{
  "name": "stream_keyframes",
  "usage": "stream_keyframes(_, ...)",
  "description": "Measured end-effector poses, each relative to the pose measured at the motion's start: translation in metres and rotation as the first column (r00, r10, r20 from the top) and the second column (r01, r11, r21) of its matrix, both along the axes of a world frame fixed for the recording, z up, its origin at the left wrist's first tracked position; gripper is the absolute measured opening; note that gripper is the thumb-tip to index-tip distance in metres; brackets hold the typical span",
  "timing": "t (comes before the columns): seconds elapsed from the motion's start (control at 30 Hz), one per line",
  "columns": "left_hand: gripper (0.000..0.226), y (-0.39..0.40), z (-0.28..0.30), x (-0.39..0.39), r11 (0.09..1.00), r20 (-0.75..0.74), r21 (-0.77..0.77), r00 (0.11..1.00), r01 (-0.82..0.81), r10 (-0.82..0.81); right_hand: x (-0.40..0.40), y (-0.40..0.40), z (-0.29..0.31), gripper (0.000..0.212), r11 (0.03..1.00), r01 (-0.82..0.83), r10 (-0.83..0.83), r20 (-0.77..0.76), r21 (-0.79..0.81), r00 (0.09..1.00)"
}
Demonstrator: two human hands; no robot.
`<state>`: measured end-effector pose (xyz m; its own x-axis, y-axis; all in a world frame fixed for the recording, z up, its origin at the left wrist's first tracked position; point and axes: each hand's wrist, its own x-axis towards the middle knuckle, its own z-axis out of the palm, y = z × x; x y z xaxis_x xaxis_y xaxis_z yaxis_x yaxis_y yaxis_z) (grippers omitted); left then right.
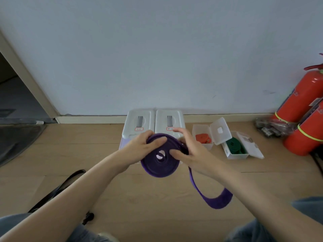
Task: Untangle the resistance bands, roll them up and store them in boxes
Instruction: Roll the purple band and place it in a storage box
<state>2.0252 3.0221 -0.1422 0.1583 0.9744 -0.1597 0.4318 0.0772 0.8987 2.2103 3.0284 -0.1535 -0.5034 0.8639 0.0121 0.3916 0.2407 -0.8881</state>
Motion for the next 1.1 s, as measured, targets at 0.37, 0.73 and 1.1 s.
stream_keyframes(0.37, 0.036, -0.001, -0.014, 0.011, 0.912, 0.560, -0.320, 0.725, -0.257, 0.401, -0.024, -0.011, -0.022, 0.046, 0.941, 0.048, -0.200, -0.438, -0.335, 0.876)
stream_keyframes(0.73, 0.050, -0.010, -0.014, 0.011, 0.959, 0.281, -0.218, 0.953, 0.179, -0.114, 0.009, -0.013, 0.003, 0.039, 0.999, 0.022, -0.022, 0.022, -0.034, 1.000)
stream_keyframes(1.1, 0.024, 0.000, -0.025, 0.015, 0.834, 0.559, -0.434, 0.623, -0.342, 0.547, -0.030, 0.006, -0.007, 0.029, 0.926, 0.154, -0.234, -0.202, -0.345, 0.951)
